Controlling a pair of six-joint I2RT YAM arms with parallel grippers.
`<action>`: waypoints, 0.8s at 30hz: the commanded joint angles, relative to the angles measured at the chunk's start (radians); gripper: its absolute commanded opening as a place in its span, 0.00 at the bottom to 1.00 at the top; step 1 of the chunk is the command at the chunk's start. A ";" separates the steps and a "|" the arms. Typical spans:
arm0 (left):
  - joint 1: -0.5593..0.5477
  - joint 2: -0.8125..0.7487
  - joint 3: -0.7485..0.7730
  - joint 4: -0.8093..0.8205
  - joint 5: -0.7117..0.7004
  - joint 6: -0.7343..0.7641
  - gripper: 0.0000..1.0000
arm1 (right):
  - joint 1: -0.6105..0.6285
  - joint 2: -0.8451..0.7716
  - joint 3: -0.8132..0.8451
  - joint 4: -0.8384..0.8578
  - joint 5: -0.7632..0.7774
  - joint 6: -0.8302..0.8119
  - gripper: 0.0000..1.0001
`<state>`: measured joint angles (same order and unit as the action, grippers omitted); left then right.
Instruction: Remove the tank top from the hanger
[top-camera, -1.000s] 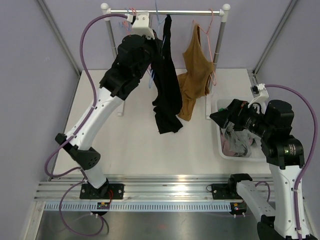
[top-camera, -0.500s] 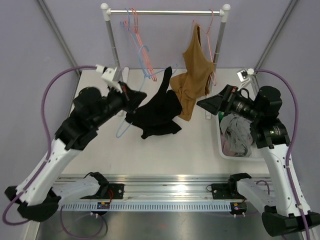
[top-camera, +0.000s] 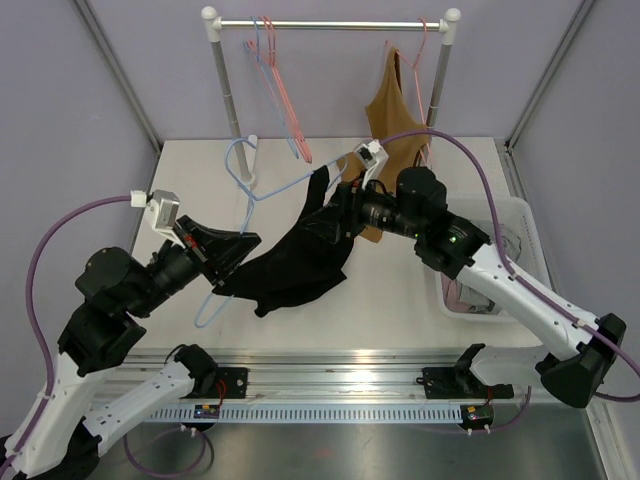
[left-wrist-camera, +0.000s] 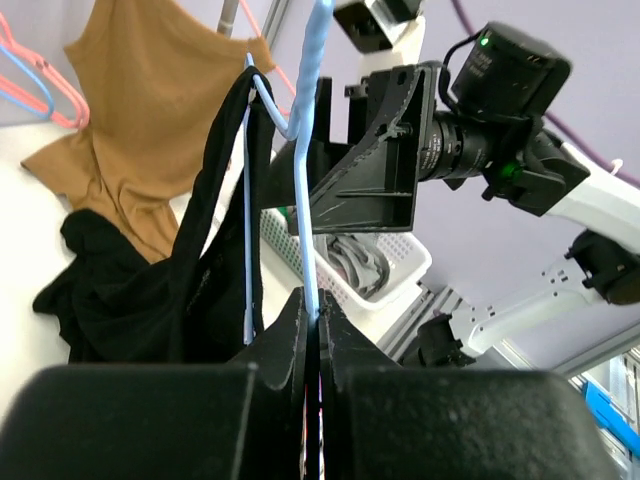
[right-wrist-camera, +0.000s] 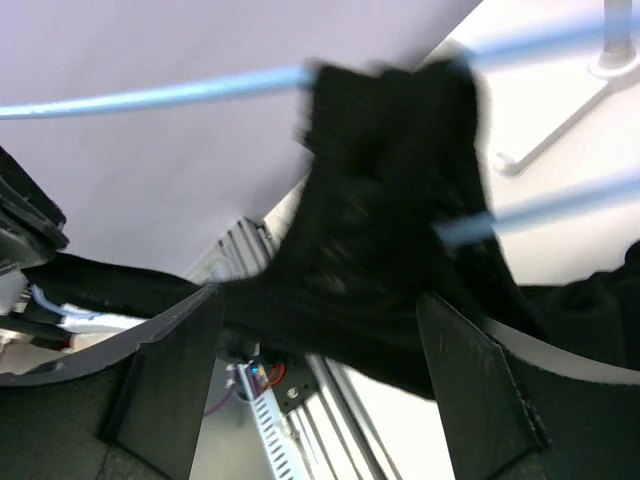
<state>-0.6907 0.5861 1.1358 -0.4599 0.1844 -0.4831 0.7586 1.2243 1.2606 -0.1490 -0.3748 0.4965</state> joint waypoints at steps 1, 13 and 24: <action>0.000 -0.015 0.002 0.011 0.043 -0.022 0.00 | 0.097 0.038 0.104 0.054 0.209 -0.124 0.83; 0.000 -0.031 -0.031 -0.028 0.029 -0.006 0.00 | 0.133 0.106 0.168 -0.004 0.514 -0.153 0.39; 0.000 -0.042 -0.018 -0.059 -0.020 0.009 0.00 | 0.131 0.095 0.149 -0.059 0.643 -0.209 0.00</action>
<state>-0.6907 0.5621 1.1030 -0.5449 0.1730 -0.4889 0.8848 1.3273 1.3800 -0.1864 0.1455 0.3347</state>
